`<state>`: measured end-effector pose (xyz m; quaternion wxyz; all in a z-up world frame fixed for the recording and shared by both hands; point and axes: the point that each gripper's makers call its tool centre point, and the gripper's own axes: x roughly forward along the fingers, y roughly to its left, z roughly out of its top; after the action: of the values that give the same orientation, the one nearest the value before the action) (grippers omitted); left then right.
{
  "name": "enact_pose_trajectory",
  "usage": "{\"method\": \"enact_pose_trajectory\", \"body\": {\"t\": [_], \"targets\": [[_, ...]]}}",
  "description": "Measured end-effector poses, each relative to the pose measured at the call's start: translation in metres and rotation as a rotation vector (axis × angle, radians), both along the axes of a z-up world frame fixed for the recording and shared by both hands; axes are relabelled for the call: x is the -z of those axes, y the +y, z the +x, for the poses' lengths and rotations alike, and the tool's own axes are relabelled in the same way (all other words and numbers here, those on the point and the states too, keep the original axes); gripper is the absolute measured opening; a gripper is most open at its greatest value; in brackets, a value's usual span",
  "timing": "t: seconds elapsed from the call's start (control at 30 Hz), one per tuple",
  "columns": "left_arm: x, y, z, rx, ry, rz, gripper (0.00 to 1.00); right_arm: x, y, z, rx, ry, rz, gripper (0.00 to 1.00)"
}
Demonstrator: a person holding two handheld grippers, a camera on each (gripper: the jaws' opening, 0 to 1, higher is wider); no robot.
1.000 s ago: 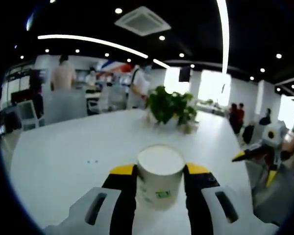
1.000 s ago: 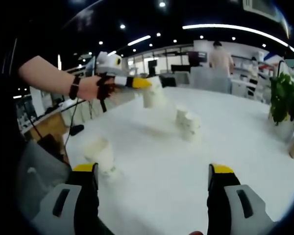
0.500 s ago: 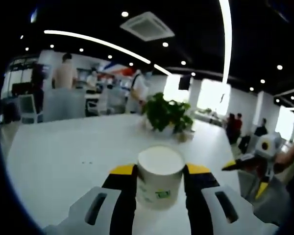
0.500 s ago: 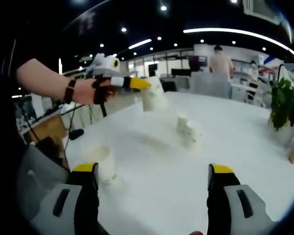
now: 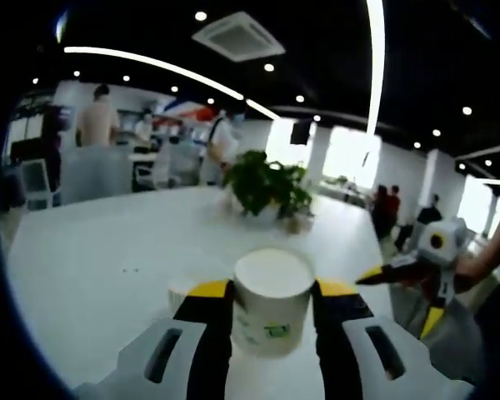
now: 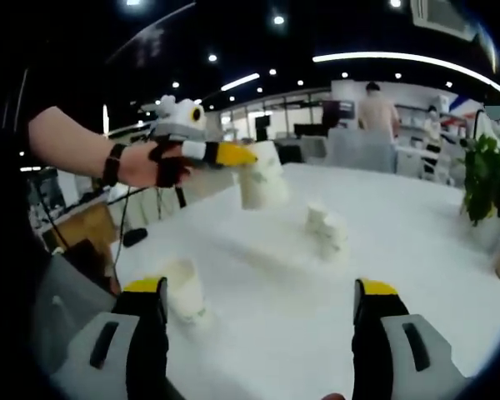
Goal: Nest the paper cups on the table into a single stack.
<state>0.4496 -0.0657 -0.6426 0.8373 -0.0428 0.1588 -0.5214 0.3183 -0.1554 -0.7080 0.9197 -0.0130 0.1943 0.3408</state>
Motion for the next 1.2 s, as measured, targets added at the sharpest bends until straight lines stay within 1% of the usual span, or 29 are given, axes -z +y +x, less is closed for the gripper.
{"method": "enact_pose_trajectory", "body": {"t": [0.13,0.2,0.27,0.47,0.53,0.63,0.83,1.03,1.2], "targets": [[-0.003,-0.002,-0.003,0.003,0.008,-0.012,0.35,-0.006,0.004,0.001,-0.005,-0.011,0.009,0.90],[0.000,-0.003,-0.005,0.011,0.016,0.000,0.36,-0.007,0.006,0.002,-0.008,-0.013,0.009,0.90],[-0.001,-0.003,-0.008,0.023,0.010,0.009,0.35,-0.010,0.008,0.002,-0.010,-0.023,0.018,0.90],[-0.003,-0.005,-0.015,0.037,0.023,0.006,0.35,-0.010,0.013,0.003,-0.015,-0.023,0.033,0.90],[-0.005,-0.009,-0.022,0.055,0.019,0.007,0.35,-0.011,0.016,0.003,-0.019,-0.024,0.035,0.90],[-0.005,-0.014,-0.027,0.071,0.026,-0.001,0.36,-0.013,0.018,0.003,-0.024,-0.029,0.041,0.89],[-0.010,-0.028,-0.038,0.101,0.020,-0.012,0.36,-0.016,0.024,0.001,-0.047,-0.027,0.054,0.88],[-0.010,-0.034,-0.046,0.126,0.025,-0.011,0.36,-0.018,0.028,0.002,-0.062,-0.026,0.066,0.87],[-0.014,-0.038,-0.051,0.142,0.025,-0.020,0.35,-0.020,0.037,0.003,-0.080,-0.026,0.079,0.87]]}}
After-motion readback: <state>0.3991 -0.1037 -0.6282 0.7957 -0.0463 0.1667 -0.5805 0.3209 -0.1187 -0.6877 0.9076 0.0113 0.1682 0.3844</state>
